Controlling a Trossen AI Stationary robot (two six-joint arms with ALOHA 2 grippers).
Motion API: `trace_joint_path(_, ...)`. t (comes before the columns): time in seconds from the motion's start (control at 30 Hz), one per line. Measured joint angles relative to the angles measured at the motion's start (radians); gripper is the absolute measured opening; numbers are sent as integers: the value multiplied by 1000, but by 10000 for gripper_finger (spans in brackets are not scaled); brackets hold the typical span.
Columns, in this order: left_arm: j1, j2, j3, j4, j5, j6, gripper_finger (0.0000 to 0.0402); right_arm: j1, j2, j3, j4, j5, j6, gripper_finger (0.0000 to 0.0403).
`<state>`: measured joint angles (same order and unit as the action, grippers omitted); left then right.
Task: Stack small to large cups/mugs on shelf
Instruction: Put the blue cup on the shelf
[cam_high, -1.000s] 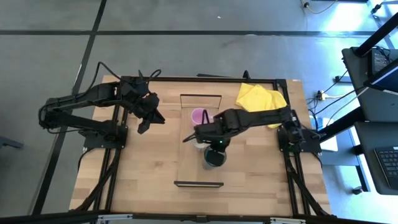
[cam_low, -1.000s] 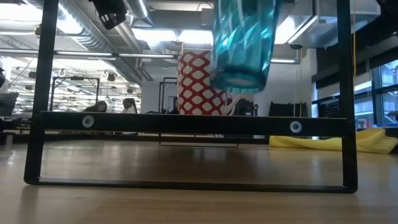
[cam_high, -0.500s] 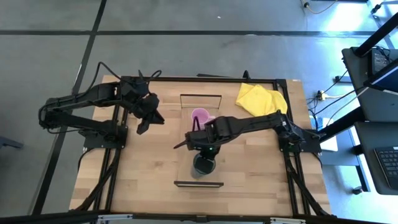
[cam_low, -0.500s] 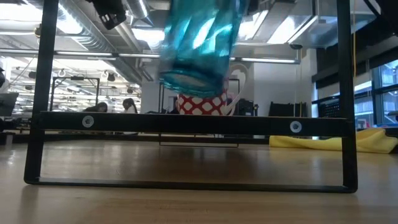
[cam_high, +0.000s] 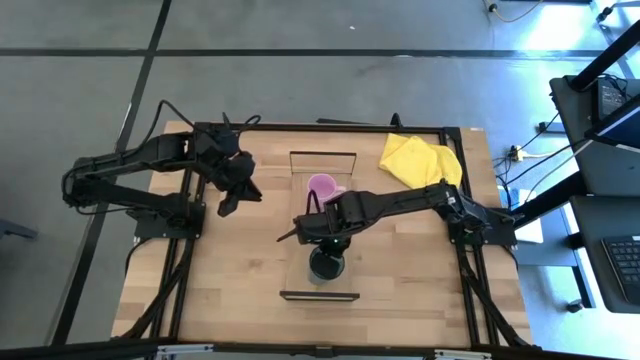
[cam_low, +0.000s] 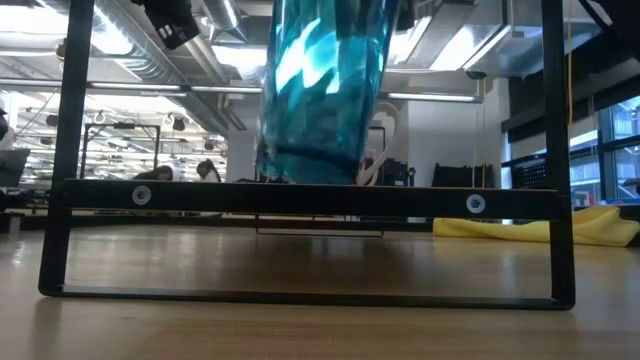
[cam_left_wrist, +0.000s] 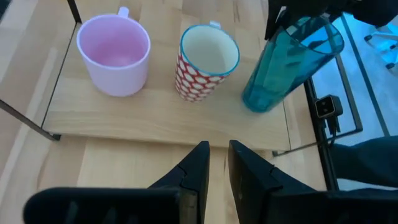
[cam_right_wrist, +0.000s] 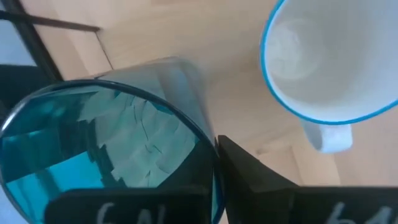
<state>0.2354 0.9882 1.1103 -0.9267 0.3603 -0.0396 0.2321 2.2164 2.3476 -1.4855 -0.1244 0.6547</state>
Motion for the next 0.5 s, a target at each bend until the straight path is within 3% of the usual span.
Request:
trace_joint_path(0.27,0,0,0,-27,0,17,55,1,14,-1,-8,-8,-1,17)
trace_joint_path(0.5,0,0,0,-24,0,53,55,0,13,-1,-49,-2,-9,44)
